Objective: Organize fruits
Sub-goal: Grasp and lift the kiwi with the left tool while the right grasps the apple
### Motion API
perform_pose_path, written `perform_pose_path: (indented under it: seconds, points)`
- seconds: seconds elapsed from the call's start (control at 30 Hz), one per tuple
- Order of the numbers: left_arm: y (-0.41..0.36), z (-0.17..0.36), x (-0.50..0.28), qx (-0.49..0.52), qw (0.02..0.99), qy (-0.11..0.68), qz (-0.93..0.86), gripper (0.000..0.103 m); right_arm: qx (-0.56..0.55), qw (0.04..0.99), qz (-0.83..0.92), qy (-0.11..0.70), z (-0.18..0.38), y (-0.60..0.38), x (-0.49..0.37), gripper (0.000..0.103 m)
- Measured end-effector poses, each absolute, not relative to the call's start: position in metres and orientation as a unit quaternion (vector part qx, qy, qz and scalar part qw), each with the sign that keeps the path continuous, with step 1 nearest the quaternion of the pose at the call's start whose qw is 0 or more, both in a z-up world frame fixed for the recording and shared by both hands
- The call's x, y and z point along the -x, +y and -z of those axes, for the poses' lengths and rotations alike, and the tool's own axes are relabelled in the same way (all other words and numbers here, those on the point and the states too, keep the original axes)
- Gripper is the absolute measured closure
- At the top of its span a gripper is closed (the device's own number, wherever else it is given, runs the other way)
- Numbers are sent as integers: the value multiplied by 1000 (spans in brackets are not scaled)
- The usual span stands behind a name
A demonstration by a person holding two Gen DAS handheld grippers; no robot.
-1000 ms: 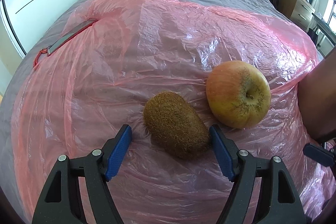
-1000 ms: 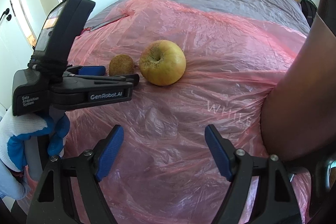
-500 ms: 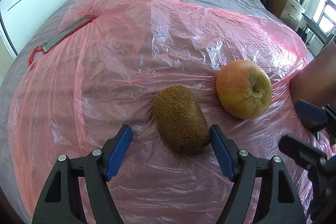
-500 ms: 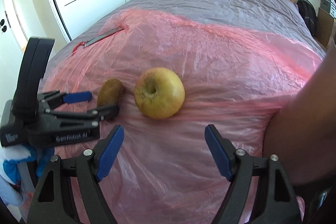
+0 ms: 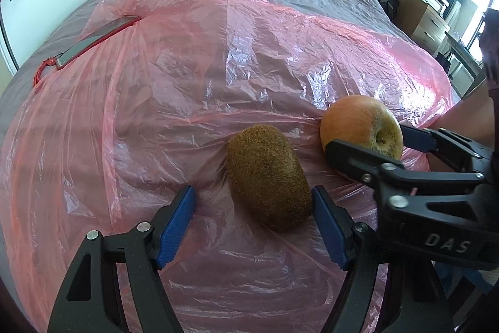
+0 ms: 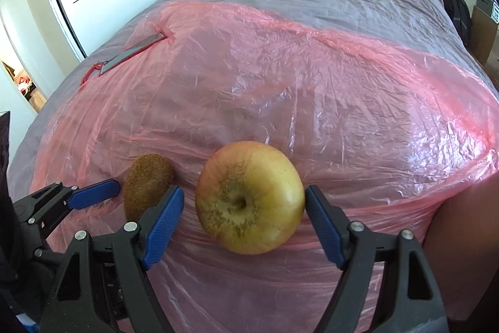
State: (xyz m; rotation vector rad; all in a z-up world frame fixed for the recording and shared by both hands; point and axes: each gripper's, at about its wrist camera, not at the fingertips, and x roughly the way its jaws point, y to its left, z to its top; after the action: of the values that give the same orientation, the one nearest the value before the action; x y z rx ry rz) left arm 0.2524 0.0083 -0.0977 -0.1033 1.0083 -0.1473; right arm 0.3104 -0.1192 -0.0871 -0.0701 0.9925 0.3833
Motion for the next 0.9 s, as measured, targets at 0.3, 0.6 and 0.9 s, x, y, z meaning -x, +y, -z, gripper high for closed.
perform_pose_path:
  seconds: [0.3, 0.6, 0.9]
  points:
    - [1, 101, -262, 44, 872, 484, 63, 35, 30, 853, -182, 488, 100, -116, -319, 0]
    - [-10, 102, -266, 32, 873, 482, 68, 55, 7, 849, -196, 491, 106, -126, -323, 0]
    - [-4, 97, -261, 50, 879, 467, 79, 56, -3, 845, -205, 493, 106, -130, -324, 0]
